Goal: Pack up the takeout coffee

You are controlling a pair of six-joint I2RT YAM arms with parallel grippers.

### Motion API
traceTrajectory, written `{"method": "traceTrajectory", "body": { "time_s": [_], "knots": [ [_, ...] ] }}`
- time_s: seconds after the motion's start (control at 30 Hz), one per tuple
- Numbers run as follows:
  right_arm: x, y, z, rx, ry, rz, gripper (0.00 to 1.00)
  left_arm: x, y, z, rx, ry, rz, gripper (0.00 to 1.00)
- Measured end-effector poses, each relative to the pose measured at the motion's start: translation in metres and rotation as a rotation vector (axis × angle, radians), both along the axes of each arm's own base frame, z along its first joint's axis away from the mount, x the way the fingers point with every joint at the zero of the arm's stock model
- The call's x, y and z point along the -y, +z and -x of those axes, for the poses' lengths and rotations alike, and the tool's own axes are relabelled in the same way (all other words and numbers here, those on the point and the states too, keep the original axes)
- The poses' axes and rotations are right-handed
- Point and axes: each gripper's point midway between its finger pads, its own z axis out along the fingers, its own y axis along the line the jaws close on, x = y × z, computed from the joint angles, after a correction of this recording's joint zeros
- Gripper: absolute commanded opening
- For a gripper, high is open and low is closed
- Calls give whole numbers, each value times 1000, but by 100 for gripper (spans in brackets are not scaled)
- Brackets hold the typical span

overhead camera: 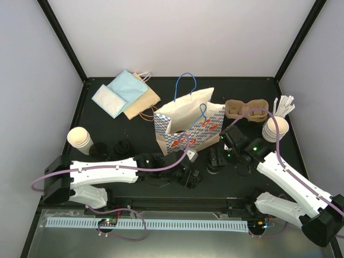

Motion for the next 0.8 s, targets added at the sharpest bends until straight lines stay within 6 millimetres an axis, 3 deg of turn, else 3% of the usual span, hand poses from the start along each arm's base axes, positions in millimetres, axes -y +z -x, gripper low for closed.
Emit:
{"method": "traceTrajectory", "body": {
  "time_s": [0.8],
  "knots": [
    [-8,-10,-6,-27,-6,16,90,5,-13,-2,-18,18,-8,83]
  ]
}}
